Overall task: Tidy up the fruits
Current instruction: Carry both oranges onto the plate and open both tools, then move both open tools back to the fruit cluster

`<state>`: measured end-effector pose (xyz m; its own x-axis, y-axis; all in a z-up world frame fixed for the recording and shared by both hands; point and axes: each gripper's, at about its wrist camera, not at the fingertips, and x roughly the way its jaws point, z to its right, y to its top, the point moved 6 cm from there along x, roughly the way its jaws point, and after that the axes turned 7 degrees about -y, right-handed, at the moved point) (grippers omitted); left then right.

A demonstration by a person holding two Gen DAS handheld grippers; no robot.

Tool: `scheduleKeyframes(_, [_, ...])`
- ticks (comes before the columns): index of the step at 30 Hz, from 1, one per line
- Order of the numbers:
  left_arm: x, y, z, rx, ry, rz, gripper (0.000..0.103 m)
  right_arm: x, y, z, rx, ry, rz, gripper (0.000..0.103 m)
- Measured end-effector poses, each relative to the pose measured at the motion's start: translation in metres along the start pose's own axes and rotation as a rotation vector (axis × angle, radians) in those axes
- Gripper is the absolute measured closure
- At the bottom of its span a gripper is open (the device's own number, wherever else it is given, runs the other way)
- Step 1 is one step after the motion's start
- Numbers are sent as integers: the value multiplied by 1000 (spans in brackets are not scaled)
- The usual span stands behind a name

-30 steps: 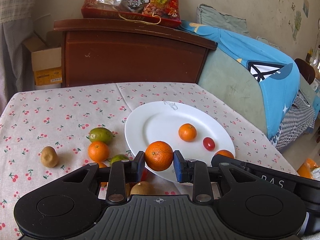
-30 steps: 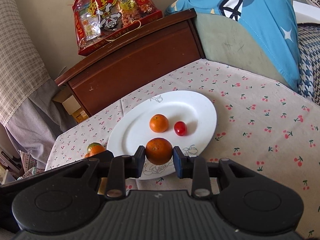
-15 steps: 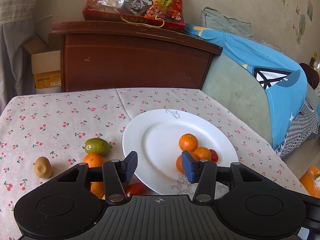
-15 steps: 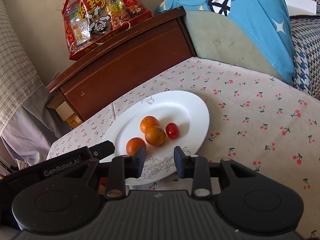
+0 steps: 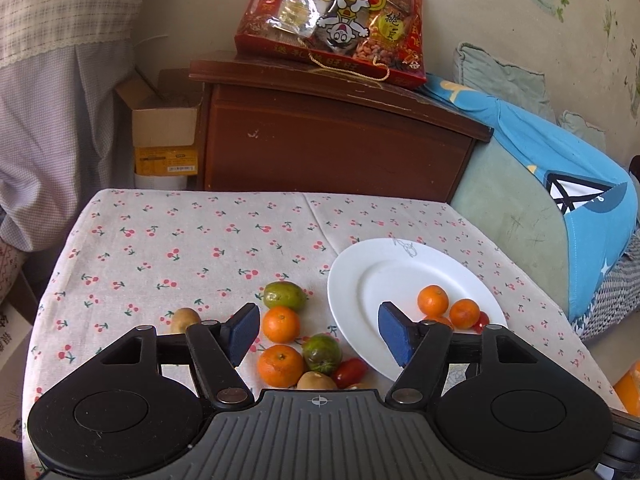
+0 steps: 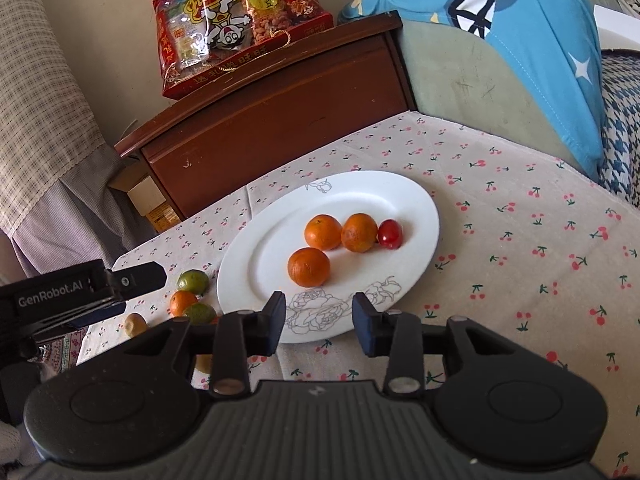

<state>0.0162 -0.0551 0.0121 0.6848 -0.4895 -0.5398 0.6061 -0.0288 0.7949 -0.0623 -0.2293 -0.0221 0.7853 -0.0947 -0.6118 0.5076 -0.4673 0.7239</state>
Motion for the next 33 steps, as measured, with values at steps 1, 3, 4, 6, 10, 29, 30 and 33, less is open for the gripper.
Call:
scheduleKeyframes(1, [-3, -1, -3, -3, 8, 0, 38, -1, -1, -1, -5, 4, -1, 65])
scheduleKeyframes(3, [-8, -3, -9, -11, 21, -2, 38, -3, -3, -5, -26, 11, -4, 65])
scheduleKeyframes(4, [-10, -4, -11, -14, 27, -2, 38, -4, -5, -8, -35, 16, -5, 65])
scheduleKeyframes(6, [-14, -5, -15, -12, 42, -3, 38, -6, -8, -12, -54, 30, -10, 65])
scheduleKeyframes(10, [-22, -11, -25, -11, 71, -16, 37, -10, -14, -24, -101, 65, -14, 65])
scheduleKeyframes(29, [-6, -26, -71, -91, 159, -31, 40, 7, -36, -67, -232, 171, -49, 65])
scheduleKeyframes(30, [-4, -26, -73, -93, 163, -30, 40, 8, -37, -68, -234, 172, -49, 65])
scheduleKeyframes(33, [7, -24, -76, -92, 177, -30, 41, 11, -38, -70, -242, 176, -53, 65])
